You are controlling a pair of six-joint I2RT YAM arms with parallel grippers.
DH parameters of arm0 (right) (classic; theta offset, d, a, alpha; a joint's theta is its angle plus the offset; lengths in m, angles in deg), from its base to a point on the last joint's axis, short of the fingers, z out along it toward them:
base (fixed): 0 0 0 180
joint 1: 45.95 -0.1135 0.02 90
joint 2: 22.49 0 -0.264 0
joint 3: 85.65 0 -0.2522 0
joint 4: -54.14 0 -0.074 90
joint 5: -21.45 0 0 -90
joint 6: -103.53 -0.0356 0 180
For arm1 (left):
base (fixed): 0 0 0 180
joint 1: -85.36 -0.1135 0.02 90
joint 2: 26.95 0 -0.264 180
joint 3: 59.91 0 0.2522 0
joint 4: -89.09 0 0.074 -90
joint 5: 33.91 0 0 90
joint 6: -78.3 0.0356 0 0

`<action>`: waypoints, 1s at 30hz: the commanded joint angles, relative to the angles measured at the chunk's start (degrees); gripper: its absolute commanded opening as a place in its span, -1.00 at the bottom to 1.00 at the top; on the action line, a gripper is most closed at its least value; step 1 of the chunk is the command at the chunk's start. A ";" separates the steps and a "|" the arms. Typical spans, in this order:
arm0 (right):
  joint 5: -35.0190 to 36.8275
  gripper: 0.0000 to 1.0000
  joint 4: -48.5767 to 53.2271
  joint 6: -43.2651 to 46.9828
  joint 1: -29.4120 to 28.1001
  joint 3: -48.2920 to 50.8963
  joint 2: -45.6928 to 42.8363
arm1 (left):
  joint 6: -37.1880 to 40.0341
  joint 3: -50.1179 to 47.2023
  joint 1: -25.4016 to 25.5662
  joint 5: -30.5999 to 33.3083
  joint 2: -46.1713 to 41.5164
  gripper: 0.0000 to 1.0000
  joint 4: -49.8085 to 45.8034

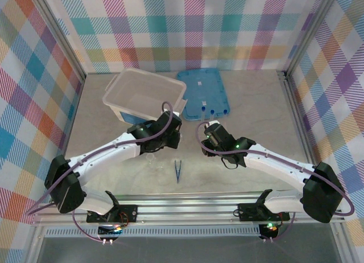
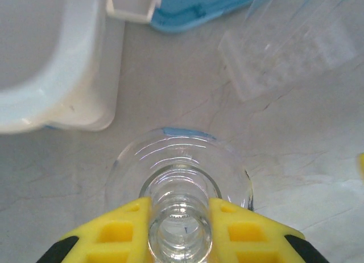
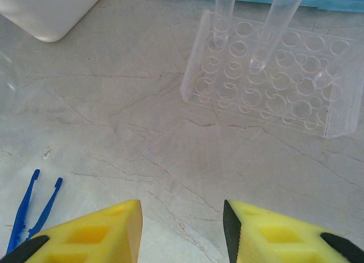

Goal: Organize the chemistry lab equipment

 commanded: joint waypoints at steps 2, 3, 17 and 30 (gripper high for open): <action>0.84 -0.13 -1.06 0.56 -0.26 -1.37 -0.50 | 1.29 6.99 0.35 -0.99 -2.99 -0.63 -5.23; 0.88 -0.13 -1.08 0.72 -0.29 -1.49 -0.39 | 1.45 8.26 0.35 -1.35 -2.93 -0.63 -5.85; 0.28 -0.13 -1.82 1.89 -0.16 -4.12 0.36 | 7.19 27.36 -2.19 1.60 3.27 -0.62 -11.47; -1.83 -0.13 -2.14 2.23 -0.15 -6.32 2.31 | 12.26 33.01 -14.91 2.31 10.06 -0.62 -8.10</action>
